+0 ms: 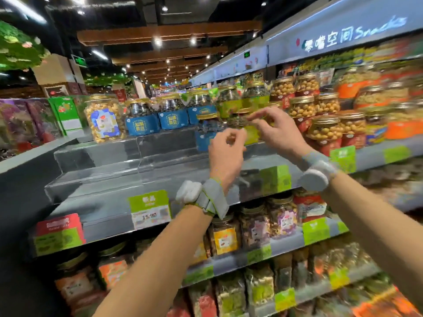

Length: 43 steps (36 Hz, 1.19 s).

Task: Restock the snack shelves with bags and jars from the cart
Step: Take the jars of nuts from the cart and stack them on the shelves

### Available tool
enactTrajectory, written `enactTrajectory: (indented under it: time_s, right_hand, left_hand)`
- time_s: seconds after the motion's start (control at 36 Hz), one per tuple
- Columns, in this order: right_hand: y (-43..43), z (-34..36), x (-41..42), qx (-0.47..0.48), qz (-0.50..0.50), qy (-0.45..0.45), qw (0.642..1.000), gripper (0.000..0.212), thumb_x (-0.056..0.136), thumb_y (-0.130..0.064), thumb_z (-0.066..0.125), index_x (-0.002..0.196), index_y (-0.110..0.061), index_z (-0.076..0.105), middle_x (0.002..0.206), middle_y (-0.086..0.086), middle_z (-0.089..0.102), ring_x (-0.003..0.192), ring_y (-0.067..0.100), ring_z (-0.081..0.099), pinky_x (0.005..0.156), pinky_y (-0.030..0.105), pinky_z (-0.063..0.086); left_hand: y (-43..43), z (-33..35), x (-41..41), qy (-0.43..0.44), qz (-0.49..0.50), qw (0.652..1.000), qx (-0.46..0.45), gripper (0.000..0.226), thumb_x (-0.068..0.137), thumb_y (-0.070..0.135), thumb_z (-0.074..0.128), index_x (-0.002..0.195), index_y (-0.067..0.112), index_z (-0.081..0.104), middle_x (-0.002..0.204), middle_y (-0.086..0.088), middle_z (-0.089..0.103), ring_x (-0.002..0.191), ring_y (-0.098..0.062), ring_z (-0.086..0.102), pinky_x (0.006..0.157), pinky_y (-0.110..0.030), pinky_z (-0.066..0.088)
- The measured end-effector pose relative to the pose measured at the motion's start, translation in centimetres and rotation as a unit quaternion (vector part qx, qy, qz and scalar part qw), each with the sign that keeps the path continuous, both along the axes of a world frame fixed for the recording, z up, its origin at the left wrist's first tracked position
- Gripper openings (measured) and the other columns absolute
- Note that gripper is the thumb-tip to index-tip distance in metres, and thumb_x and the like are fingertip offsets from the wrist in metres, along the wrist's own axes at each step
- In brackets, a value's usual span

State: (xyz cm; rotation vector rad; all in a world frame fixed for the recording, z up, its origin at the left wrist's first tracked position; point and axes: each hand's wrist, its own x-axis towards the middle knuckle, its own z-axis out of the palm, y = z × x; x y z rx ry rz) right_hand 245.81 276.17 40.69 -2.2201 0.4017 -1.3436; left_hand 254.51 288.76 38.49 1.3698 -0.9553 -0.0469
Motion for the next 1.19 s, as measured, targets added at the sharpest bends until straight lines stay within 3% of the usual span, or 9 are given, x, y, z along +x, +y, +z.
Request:
enactTrajectory:
  time_s: [0.08,0.19,0.28,0.47,0.56,0.67,0.81,1.0,1.19]
  right_hand:
    - [0.3,-4.5,-5.7,0.117,-0.041,-0.026,0.992,0.015,0.086,-0.026,0.058,0.086,-0.032,0.072,0.083,-0.004,0.069,0.071,0.011,0.061,0.066,0.042,0.056]
    - [1.7,-10.5,-13.8,0.209,-0.109,0.003,0.972,0.018,0.09,-0.011,0.057,0.086,-0.026,0.066,0.071,0.006,0.062,0.048,0.006,0.053,0.044,0.024,0.044]
    - [2.5,-15.3,-20.8,0.245,-0.178,0.081,0.949,0.018,0.091,-0.014,0.06,0.083,-0.029,0.066,0.067,-0.002,0.066,0.052,0.012,0.058,0.05,0.025,0.047]
    - [4.3,-23.0,-36.1,0.299,-0.309,0.186,0.884,0.021,0.09,-0.014,0.065,0.077,-0.03,0.065,0.076,-0.002,0.069,0.061,0.0,0.059,0.067,0.018,0.05]
    - [4.7,-25.7,-43.1,0.333,-0.369,0.159,0.853,0.027,0.093,-0.01,0.064,0.075,-0.031,0.065,0.075,-0.014,0.062,0.06,-0.005,0.058,0.054,0.004,0.041]
    - [5.0,-28.3,-50.4,0.383,-0.411,0.137,0.816,0.023,0.096,-0.023,0.06,0.074,-0.029,0.065,0.071,-0.003,0.068,0.058,0.015,0.065,0.044,0.016,0.044]
    - [5.0,-32.8,-58.4,0.458,-0.414,0.125,0.777,0.023,0.1,-0.021,0.054,0.078,-0.017,0.058,0.066,0.0,0.061,0.047,0.012,0.054,0.041,0.022,0.042]
    - [3.6,-39.4,-64.9,0.53,-0.378,0.168,0.74,0.023,0.099,-0.033,0.058,0.092,-0.016,0.072,0.085,0.006,0.075,0.067,0.015,0.068,0.068,0.035,0.058]
    - [0.9,-45.9,-67.1,0.608,-0.355,0.174,0.688,0.03,0.1,-0.028,0.056,0.075,-0.013,0.062,0.069,0.008,0.065,0.055,0.018,0.061,0.047,0.026,0.05]
  left_hand:
    - [-1.8,-3.0,-4.0,-0.057,-0.064,0.996,0.03,0.019,0.09,0.035,0.073,0.072,0.029,0.07,0.081,0.002,0.062,0.073,-0.01,0.064,0.072,-0.036,0.058]
    - [-4.2,-7.6,-9.6,-0.108,-0.162,0.976,0.102,0.021,0.092,0.028,0.073,0.072,0.024,0.067,0.095,-0.01,0.064,0.08,-0.008,0.063,0.073,-0.019,0.05]
    - [-6.0,-12.5,-13.9,-0.186,-0.255,0.923,0.221,0.026,0.098,0.023,0.064,0.073,0.016,0.064,0.108,-0.019,0.06,0.099,-0.029,0.064,0.091,-0.035,0.048]
    - [-8.6,-20.4,-25.8,-0.368,-0.349,0.787,0.35,0.032,0.106,0.029,0.046,0.107,0.003,0.064,0.119,-0.023,0.049,0.117,-0.038,0.054,0.099,-0.044,0.041]
    - [-9.3,-22.5,-32.8,-0.415,-0.385,0.747,0.349,0.032,0.105,0.027,0.047,0.111,0.0,0.063,0.122,-0.024,0.051,0.115,-0.04,0.056,0.098,-0.048,0.044]
    - [-10.6,-25.3,-40.4,-0.46,-0.4,0.698,0.375,0.028,0.103,0.028,0.045,0.104,0.003,0.058,0.115,-0.023,0.061,0.106,-0.04,0.062,0.082,-0.037,0.045]
    - [-11.4,-27.7,-48.0,-0.512,-0.429,0.608,0.43,0.04,0.105,0.026,0.04,0.126,-0.004,0.055,0.129,-0.025,0.056,0.118,-0.041,0.059,0.094,-0.043,0.045]
    - [-14.8,-33.1,-53.3,-0.526,-0.439,0.555,0.472,0.034,0.104,0.031,0.044,0.115,0.001,0.057,0.126,-0.014,0.044,0.105,-0.036,0.061,0.094,-0.051,0.048]
    - [-18.0,-38.1,-55.2,-0.519,-0.455,0.511,0.512,0.033,0.103,0.031,0.046,0.105,0.003,0.063,0.122,-0.013,0.045,0.103,-0.033,0.062,0.093,-0.048,0.049]
